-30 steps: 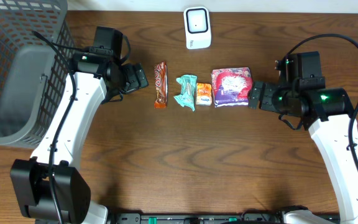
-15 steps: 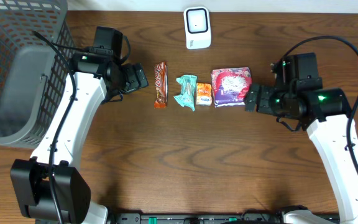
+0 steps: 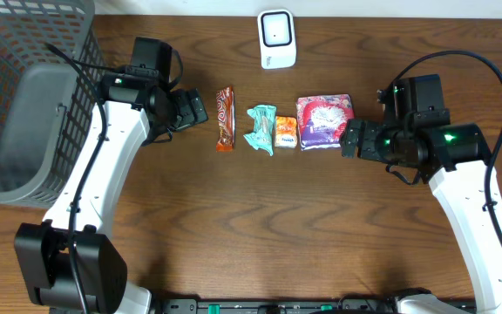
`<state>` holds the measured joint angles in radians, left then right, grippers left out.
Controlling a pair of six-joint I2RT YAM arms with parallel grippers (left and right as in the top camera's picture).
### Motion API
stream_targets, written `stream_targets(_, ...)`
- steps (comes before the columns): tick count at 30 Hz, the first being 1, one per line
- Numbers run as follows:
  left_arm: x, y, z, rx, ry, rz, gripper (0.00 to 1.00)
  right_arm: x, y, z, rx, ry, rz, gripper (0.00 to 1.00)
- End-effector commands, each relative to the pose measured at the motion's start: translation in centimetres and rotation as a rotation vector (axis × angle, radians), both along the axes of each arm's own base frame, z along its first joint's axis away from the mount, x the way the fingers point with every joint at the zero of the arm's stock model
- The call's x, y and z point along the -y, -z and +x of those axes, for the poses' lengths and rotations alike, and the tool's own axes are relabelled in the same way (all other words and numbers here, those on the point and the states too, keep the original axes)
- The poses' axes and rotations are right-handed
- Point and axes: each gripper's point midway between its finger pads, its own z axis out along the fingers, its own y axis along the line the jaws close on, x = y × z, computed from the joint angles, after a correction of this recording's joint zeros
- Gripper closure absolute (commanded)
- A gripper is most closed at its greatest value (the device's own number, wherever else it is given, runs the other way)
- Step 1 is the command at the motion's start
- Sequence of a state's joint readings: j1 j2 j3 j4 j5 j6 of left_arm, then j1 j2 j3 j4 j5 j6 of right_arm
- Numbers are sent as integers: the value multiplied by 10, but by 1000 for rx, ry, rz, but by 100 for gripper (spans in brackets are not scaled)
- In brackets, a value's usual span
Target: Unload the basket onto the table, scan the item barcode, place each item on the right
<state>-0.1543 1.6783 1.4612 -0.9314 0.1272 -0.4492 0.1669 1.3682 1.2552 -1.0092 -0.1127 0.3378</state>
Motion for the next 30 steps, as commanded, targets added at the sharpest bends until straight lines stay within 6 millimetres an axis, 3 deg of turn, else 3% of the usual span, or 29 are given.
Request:
stream_targets(1, -2, -2, 2, 7, -6, 10, 2, -2, 7, -2, -27, 15, 12, 1)
stream_targets(30, -2, -2, 2, 8, -6, 10, 2, -9, -2, 14, 58, -52, 17, 1)
